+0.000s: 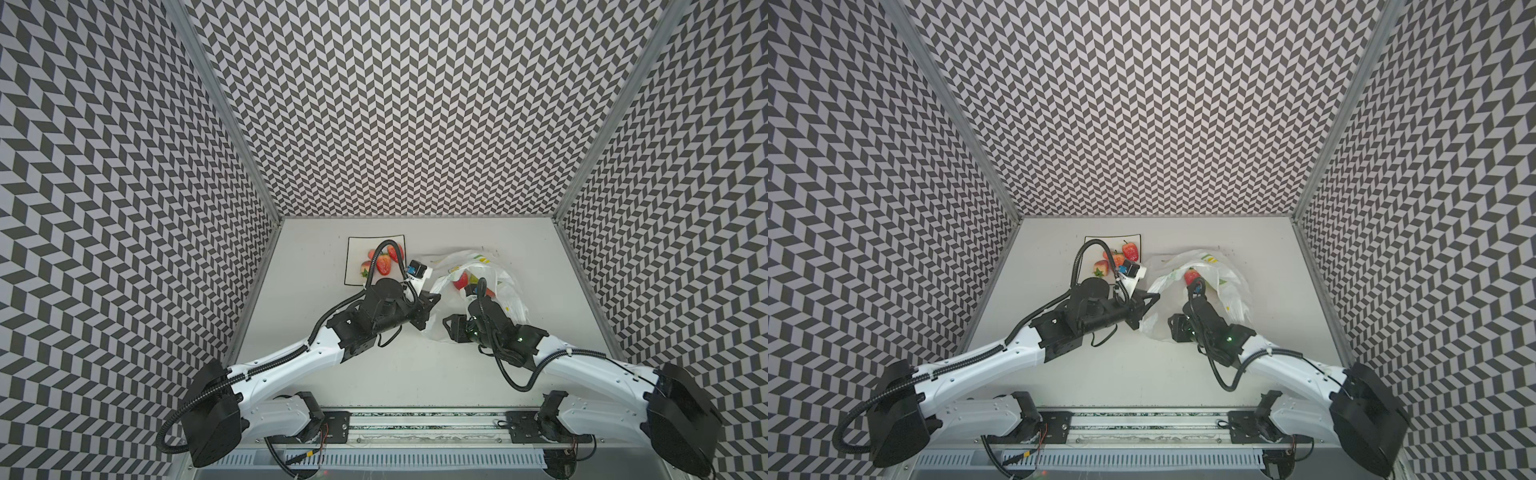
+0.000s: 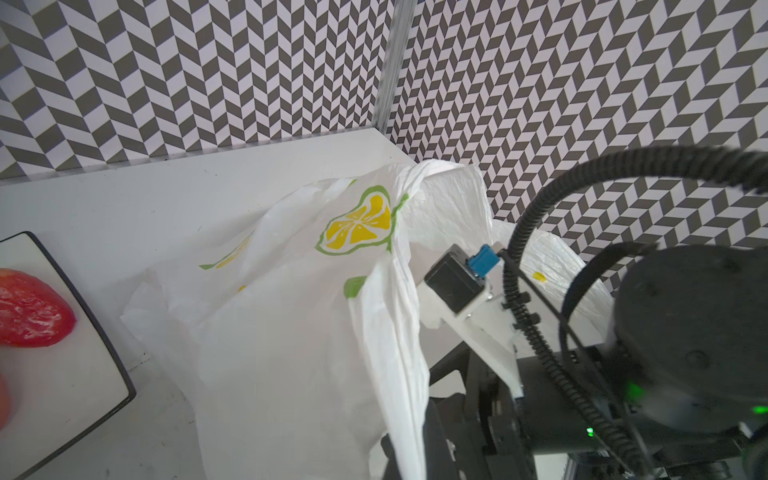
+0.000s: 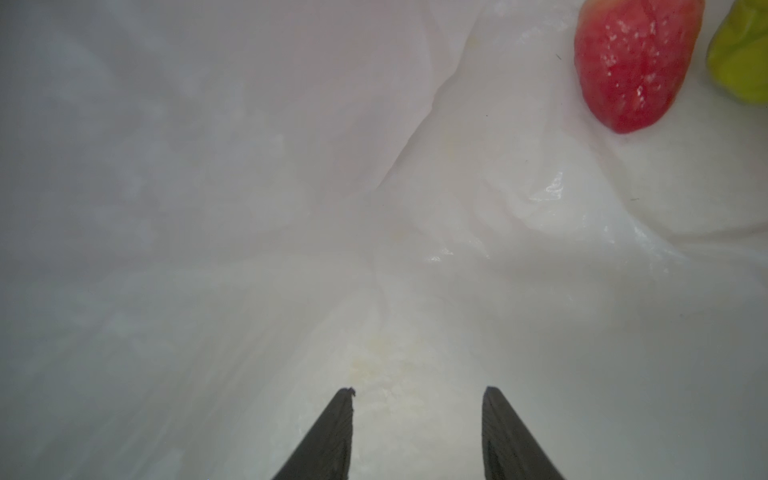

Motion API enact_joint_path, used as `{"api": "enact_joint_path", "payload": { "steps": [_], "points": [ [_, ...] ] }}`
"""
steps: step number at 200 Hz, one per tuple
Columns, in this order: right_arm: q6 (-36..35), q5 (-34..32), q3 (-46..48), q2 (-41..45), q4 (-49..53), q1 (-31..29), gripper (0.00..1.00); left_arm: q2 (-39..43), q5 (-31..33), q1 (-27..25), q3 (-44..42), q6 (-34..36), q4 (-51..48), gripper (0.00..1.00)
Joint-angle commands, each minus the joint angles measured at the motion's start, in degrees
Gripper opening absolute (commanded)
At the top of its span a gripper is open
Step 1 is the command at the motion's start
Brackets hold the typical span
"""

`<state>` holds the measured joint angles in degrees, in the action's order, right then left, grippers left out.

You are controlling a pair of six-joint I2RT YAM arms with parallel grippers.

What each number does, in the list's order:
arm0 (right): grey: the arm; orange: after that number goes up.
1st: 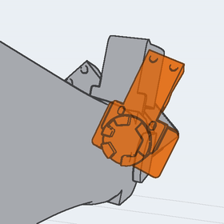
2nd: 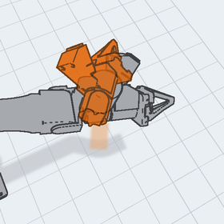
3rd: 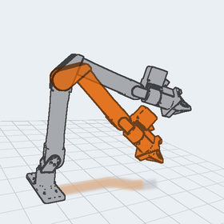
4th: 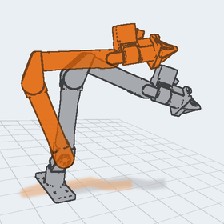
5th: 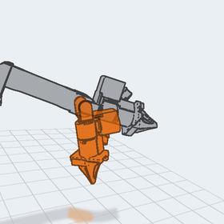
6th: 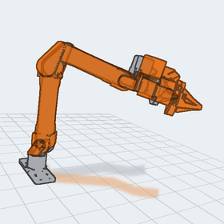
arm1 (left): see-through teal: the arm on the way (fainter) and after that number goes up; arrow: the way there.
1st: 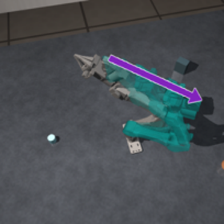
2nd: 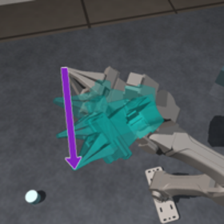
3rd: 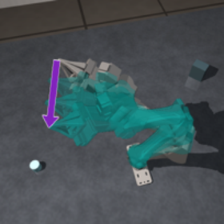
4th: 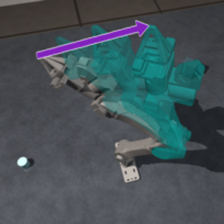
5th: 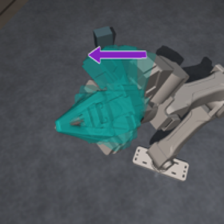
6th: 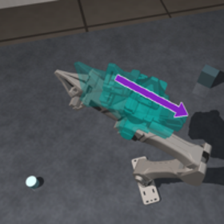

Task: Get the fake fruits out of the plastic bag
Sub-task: 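Lower the open right gripper into the bag toward the remaining fruits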

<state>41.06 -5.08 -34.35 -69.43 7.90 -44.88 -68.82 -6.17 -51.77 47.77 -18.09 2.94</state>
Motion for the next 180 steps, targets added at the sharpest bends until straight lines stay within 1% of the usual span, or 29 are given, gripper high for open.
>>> {"api": "enact_joint_path", "payload": {
  "steps": [1, 24, 41, 80, 115, 154, 180],
  "points": [
    [9.16, -1.79, -2.14, -3.8, -6.77, 2.31, 0.51, 1.23, -0.1, -0.39, -0.35, -0.55, 1.55, 0.0],
    [13.77, -0.95, -2.17, -8.06, -10.86, 5.47, 0.52, 1.62, -0.43, -0.5, -0.82, -0.83, 2.06, 0.0],
    [14.53, -0.27, -3.98, -11.11, -12.02, 7.61, 0.53, 1.67, -0.79, -0.45, -0.77, -0.81, 1.97, 0.0],
    [12.84, -0.94, -8.32, -16.09, -12.97, 9.98, 0.56, 2.19, -0.86, -0.53, -0.75, -0.39, 1.9, 0.0],
    [10.53, -2.55, -10.34, -18.99, -14.44, 11.87, 0.58, 2.54, -1.03, -0.64, -0.83, -0.3, 2.02, 0.0],
    [7.35, -3.84, -11.11, -20.56, -17.03, 13.51, 0.6, 2.65, -1.22, -0.69, -0.7, -0.06, 2.31, 0.0],
    [7.32, -5.05, -11.12, -21.22, -19.15, 14.66, 0.61, 2.37, -1.38, -0.67, -0.41, 0.15, 2.67, 0.0]
  ]
}}
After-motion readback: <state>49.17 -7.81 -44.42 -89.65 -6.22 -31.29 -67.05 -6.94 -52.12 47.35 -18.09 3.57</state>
